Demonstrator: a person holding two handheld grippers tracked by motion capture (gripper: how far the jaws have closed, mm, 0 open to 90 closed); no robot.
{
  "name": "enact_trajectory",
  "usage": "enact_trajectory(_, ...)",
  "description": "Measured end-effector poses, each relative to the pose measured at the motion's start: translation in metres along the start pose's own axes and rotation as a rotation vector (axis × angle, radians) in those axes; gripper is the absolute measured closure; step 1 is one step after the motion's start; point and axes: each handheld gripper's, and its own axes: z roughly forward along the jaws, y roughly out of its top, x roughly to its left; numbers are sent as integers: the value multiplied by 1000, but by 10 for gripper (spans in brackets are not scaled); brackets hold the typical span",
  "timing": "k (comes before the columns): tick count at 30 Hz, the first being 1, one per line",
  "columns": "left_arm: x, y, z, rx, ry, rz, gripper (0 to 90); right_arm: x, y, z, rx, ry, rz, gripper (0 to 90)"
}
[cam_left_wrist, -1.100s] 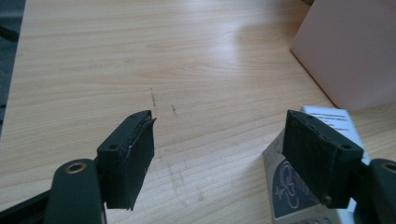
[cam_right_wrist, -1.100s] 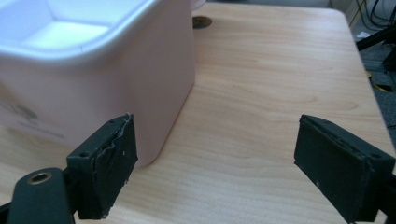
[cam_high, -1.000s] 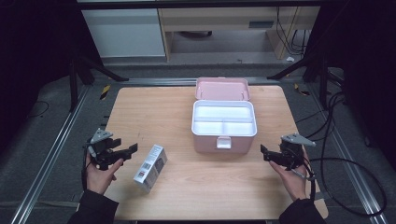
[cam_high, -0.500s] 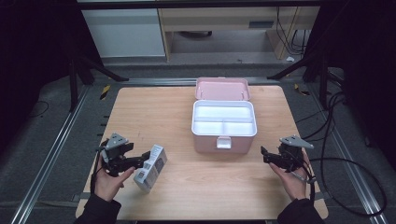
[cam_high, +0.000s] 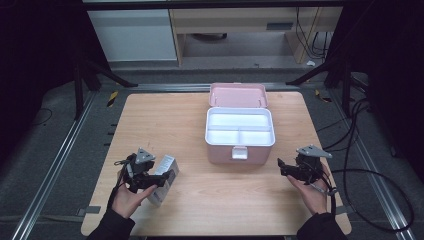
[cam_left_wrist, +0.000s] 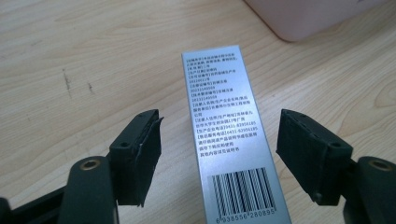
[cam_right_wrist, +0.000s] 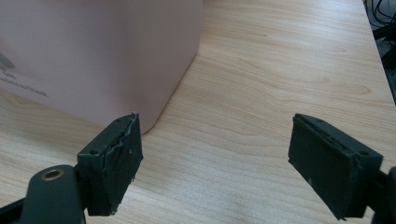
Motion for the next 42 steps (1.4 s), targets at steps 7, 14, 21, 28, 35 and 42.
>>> enact_trajectory(7,-1,0,5,42,-11,-8,353,1,-1,2,18,4,-14,179)
enact_trajectory(14,-1,3,13,110,-20,-11,404,1,-1,4,28,11,-20,185)
enact_trajectory(21,-1,5,22,192,-45,-31,433,3,-1,6,40,15,-31,185)
enact_trajectory(28,-1,9,23,239,-41,-22,491,3,-2,7,48,18,-39,184)
enact_trajectory(35,2,9,22,255,-40,-22,553,3,-2,8,58,27,-42,185)
enact_trajectory(42,22,11,7,206,-15,-59,556,4,-1,8,53,28,-49,192)
